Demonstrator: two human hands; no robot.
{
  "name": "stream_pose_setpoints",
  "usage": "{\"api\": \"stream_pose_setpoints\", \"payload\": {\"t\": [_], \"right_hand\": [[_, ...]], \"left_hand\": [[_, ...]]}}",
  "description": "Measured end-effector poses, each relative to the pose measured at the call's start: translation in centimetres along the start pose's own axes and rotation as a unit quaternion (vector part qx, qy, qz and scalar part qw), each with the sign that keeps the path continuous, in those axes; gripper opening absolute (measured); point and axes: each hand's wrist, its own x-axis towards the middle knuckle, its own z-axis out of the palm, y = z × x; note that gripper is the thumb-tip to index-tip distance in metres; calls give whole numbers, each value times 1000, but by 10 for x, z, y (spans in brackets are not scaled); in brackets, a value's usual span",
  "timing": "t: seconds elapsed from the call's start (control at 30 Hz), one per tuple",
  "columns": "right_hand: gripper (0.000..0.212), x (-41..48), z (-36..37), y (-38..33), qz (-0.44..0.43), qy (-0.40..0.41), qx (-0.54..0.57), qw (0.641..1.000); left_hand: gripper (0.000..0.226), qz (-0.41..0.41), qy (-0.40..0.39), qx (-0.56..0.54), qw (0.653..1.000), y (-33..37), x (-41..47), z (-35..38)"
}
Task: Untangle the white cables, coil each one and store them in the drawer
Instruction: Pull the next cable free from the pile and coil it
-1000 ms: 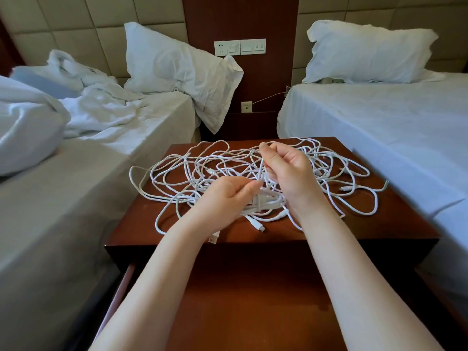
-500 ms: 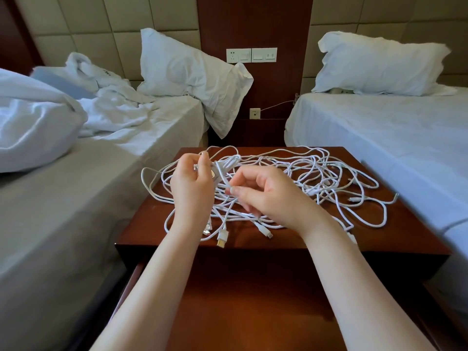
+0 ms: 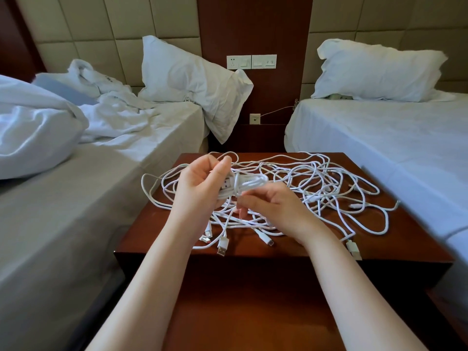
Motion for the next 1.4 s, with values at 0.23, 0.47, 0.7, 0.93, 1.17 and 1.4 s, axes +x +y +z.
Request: {"api": "stream_pose_setpoints", "payload": {"t": [0.23,0.47,0.7,0.93,1.17,1.4], "right_hand": [[17,-1,-13,9,18,16,53,998],[18,-4,-25,14,-5,83,154,985],[25,0,-15,-1,-30,139,141,980],[22,0,-13,-9,-55,187,120,973],[18,-1,4,-24,-115,76,30,990],[20,2,21,-16,-72,53,67,994]], "left_hand": [[30,-39,-158,17,987,12,-7,5],[32,33,-187,237,953,9,-14,25],[34,-11,-164,355,920,-1,-9,20],[35,-9,-73,346,935,-4,-8,27],[35,34,141,336,931,-11,3,13],[39,73,230,170,956,-5,2,10]]}}
